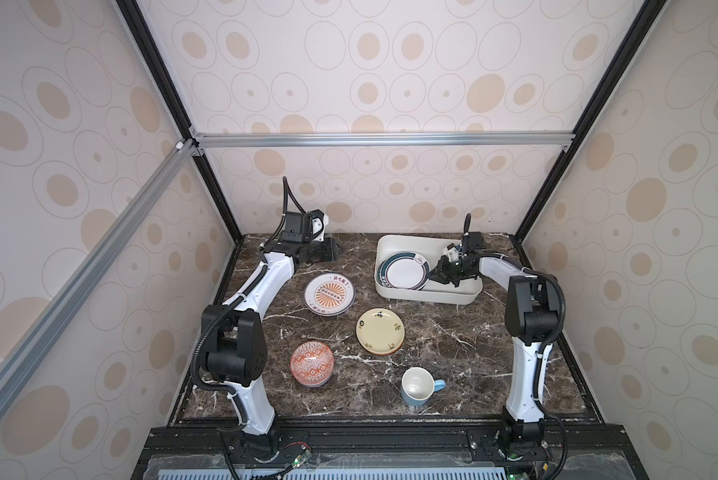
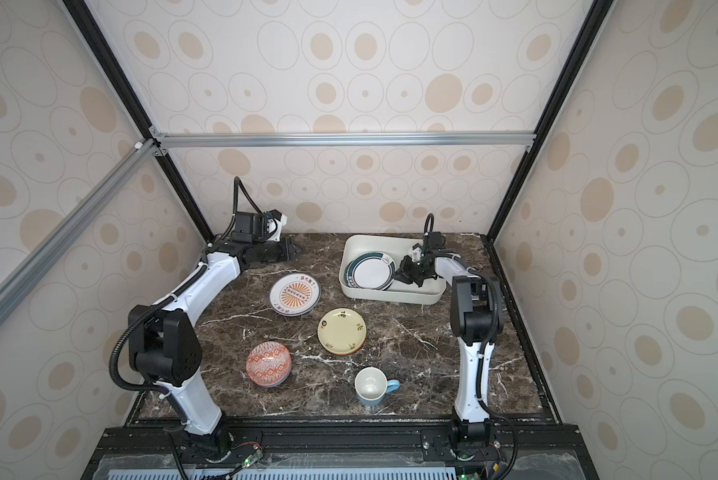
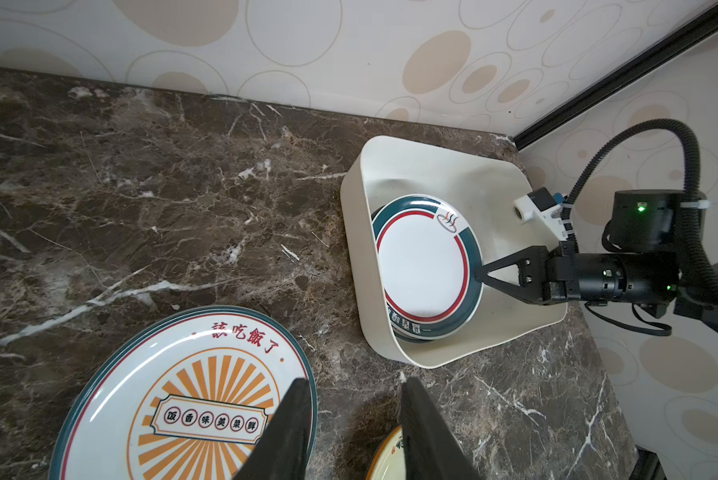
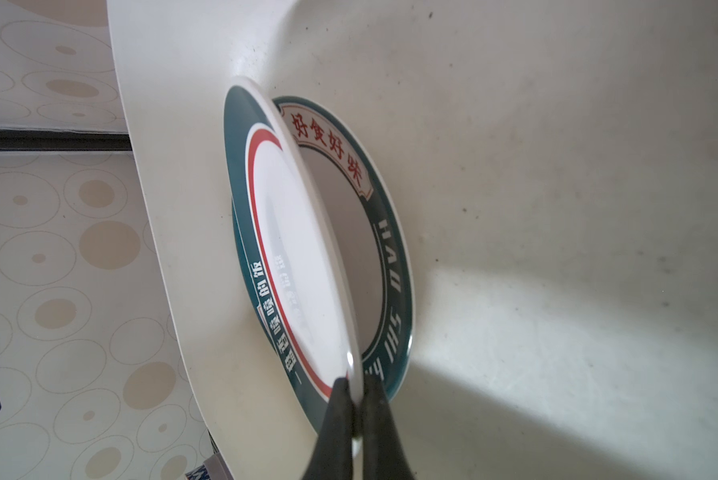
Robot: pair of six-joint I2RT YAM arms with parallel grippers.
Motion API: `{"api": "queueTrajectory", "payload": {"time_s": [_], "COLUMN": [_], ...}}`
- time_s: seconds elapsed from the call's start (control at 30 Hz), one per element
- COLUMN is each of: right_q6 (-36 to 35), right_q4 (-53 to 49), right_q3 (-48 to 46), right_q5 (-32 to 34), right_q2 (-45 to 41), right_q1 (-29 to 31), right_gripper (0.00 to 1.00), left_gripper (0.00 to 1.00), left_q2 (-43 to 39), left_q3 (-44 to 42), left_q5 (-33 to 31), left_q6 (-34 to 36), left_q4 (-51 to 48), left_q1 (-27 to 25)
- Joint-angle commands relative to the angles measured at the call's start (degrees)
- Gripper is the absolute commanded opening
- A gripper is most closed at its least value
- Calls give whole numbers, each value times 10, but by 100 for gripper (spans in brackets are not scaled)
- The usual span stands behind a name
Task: Place the mixed dishes into the plastic bin
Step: 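Carry the red-ringed plate into the white bin with the right gripper, then release the plate in the bin and move the right gripper to the sunburst plate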
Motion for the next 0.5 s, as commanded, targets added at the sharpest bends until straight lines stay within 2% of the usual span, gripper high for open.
{"api": "queueTrajectory", "payload": {"time_s": [0.0, 0.13, 0.3, 0.4, 0.47], "right_q6": [-1, -17, -58, -71, -79], "right_q4": [-1, -38, -122, -152, -164], "right_q3": [15, 42, 100, 119, 124], "right_q5": [-7, 7, 50, 64, 74], "right_q2": [14, 25, 42, 45, 42], "right_q1": [15, 26, 44, 47, 48], "right_gripper": [0, 3, 32, 39, 40], "left_gripper": [37, 37, 37, 37, 38], "left_q2": [-22, -20, -17, -16, -16], "left_q3": [-2, -4, -8, -10, -11], "left_q5": [-3, -5, -7, -9, -12], "left_q6": [12, 16, 22, 26, 29], "left_q4": [-14, -14, -15, -17, -18], "left_q1": [-2, -2, -2, -2, -2]}}
